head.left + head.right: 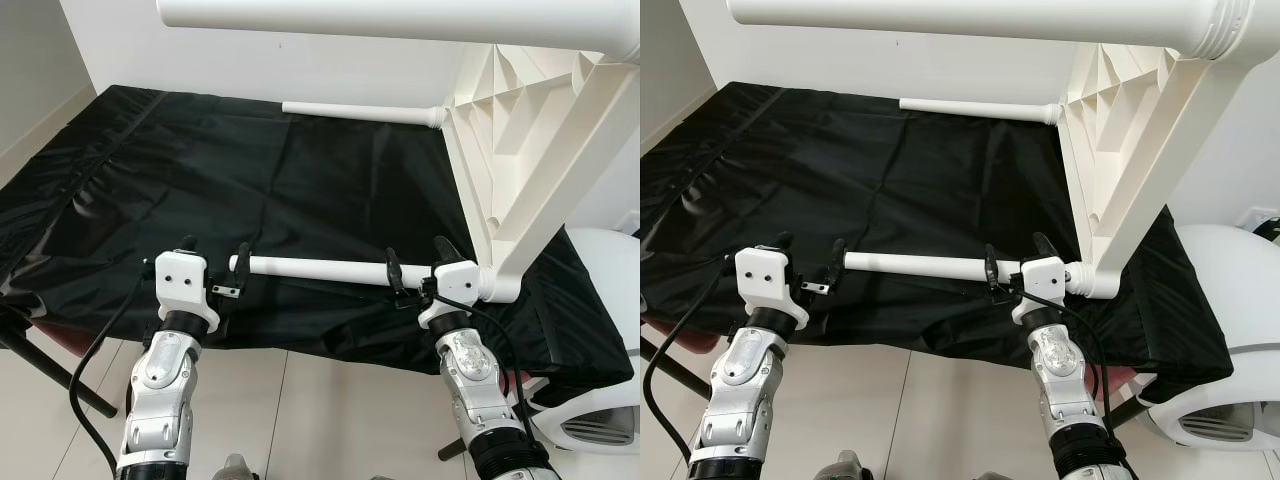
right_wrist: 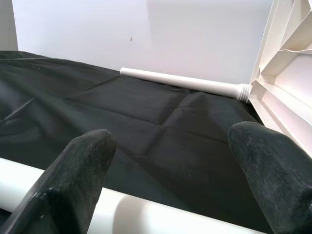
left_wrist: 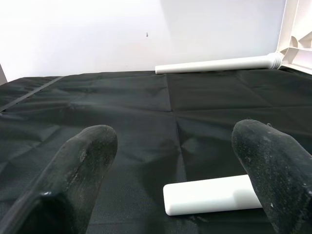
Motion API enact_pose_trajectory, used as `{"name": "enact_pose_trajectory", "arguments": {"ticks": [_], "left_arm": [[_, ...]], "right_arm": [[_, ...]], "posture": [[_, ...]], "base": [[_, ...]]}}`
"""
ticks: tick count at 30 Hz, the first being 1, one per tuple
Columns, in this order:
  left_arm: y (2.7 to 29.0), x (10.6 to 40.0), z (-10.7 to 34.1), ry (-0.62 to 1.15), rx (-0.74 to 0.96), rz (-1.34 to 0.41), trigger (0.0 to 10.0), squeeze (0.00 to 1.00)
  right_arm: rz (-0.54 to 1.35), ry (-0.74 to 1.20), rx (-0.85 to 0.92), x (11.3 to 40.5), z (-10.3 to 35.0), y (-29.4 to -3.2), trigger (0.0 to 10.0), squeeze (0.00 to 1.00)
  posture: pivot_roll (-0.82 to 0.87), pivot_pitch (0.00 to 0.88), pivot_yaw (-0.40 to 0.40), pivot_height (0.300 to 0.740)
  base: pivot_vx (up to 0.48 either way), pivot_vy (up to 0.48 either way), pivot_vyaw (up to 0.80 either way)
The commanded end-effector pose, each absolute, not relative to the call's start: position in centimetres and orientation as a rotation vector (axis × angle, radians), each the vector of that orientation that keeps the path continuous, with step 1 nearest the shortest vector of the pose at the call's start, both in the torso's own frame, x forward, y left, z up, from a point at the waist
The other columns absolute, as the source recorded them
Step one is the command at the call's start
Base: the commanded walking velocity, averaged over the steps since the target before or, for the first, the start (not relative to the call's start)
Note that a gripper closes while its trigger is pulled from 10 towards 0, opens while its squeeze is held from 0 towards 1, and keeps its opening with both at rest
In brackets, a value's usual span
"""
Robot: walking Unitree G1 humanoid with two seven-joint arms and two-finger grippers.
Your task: Building children table
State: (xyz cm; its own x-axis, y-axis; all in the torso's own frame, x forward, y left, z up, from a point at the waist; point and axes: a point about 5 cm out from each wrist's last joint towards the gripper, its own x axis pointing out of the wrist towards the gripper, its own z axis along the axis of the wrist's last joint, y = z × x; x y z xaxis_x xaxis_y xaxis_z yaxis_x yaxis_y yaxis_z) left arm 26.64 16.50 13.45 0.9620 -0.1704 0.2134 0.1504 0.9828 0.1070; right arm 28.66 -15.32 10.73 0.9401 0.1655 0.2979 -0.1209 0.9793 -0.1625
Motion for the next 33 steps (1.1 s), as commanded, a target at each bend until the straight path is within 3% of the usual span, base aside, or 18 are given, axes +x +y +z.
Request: {"name": "enact_pose_trajectory", "arguments": {"ticks": [1,33], "left_arm": [[16.61,26.82,13.26,-0.213,0.081,-0.114,10.0,0.00],[16.24,27.10,13.57,-0.229,0.069,-0.113,10.0,0.00]], "right_arm": [[0.140,-0.320,-0.146,28.77,10.81,-15.44,10.0,0.00],[0.133,-0.333,-0.154,29.03,11.20,-15.61,10.0,0.00]], "posture": [[0.02,0.000,-0.058,0.740],[0.01,0.000,-0.067,0.740]], "base": [[0.000,0.000,0.00],[0.000,0.000,0.00]]}}
